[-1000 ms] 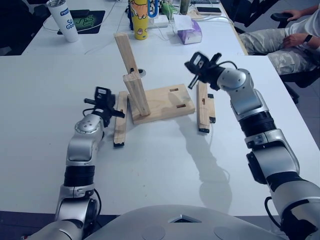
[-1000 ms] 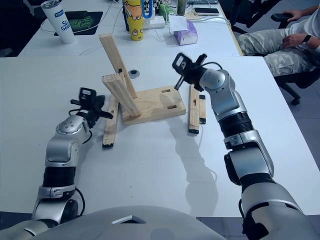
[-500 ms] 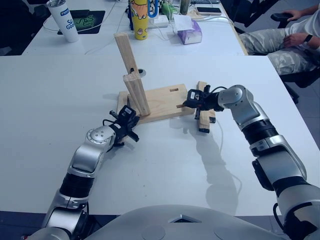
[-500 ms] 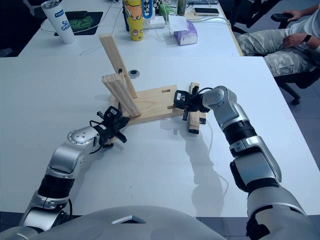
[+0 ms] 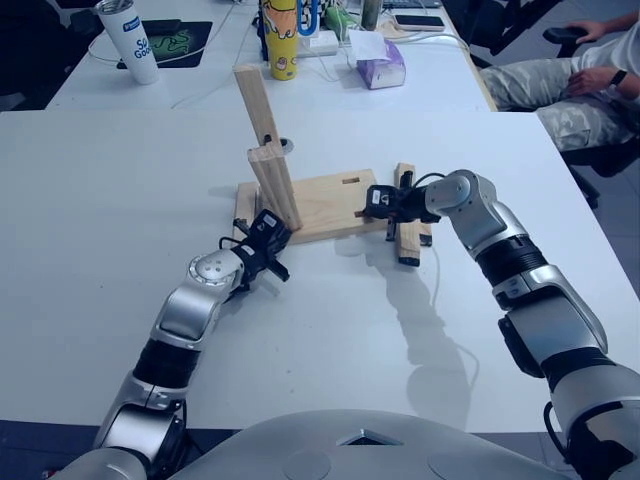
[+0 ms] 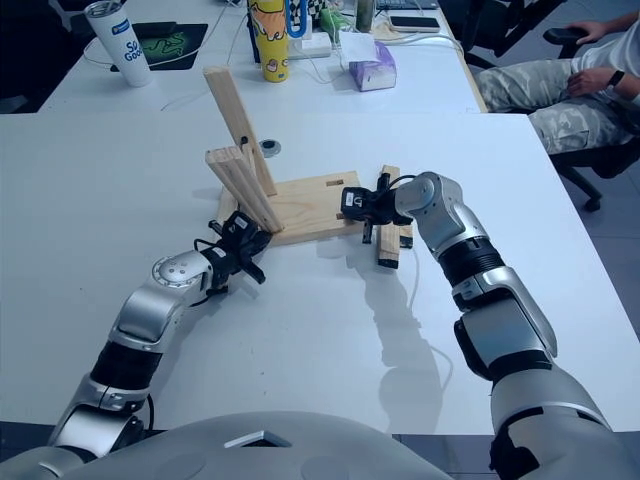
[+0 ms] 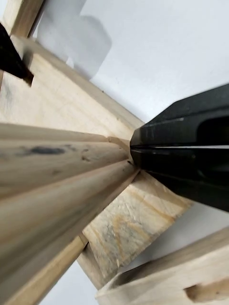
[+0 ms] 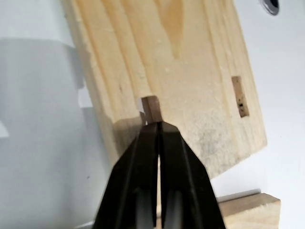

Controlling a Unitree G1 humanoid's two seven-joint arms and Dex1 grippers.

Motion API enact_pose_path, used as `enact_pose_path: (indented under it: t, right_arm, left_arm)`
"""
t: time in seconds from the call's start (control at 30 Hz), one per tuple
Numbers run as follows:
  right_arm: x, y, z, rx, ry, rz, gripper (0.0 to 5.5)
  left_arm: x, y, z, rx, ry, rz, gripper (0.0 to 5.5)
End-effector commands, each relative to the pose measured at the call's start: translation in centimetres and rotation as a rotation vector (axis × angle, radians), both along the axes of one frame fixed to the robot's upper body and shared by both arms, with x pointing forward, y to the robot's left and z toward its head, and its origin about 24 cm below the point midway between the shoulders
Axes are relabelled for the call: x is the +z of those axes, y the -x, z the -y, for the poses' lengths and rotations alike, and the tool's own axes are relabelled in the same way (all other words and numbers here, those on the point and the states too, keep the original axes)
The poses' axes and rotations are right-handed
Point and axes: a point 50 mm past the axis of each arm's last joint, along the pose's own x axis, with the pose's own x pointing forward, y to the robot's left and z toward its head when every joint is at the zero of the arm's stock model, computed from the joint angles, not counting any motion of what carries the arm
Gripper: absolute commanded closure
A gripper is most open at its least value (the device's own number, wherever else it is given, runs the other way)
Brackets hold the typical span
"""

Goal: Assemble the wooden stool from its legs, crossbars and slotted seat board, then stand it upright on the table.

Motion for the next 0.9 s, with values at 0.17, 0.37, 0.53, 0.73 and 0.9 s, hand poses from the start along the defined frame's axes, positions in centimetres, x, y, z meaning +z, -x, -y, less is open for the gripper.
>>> enact_pose_path:
  t: [0.17,0.37,0.53,0.73,0.9]
  right_arm:
    - [0.1,2.9,-1.6,0.175,-0.021,-0.125,5.48]
    - [2.9,4.7,-5.0,0.268,-0.174,-0.073,5.48]
    - [3.9,5.2,-6.4,0.253,-0.282,-0.068,5.48]
    - [6.1,3.4,-4.5,0.038,-0.462,-0.033,5.48]
    - [5.9,0.0,-0.1,-0.242,-0.357,0.088,5.48]
  left_arm:
    - [-3.1,-2.2,-0.4,0.073,-0.08,-0.066,5.5]
    - [-2.4,-3.3,-0.2,0.109,-0.062,-0.012,5.5]
    - [-2.6,-3.1,-0.6,0.145,-0.06,-0.004,5.5]
    - [-2.7,-2.1,-1.7,0.206,-0.05,-0.002,5.5]
    - [-2.6,-1.3,-2.3,0.247,-0.041,-0.002,5.5]
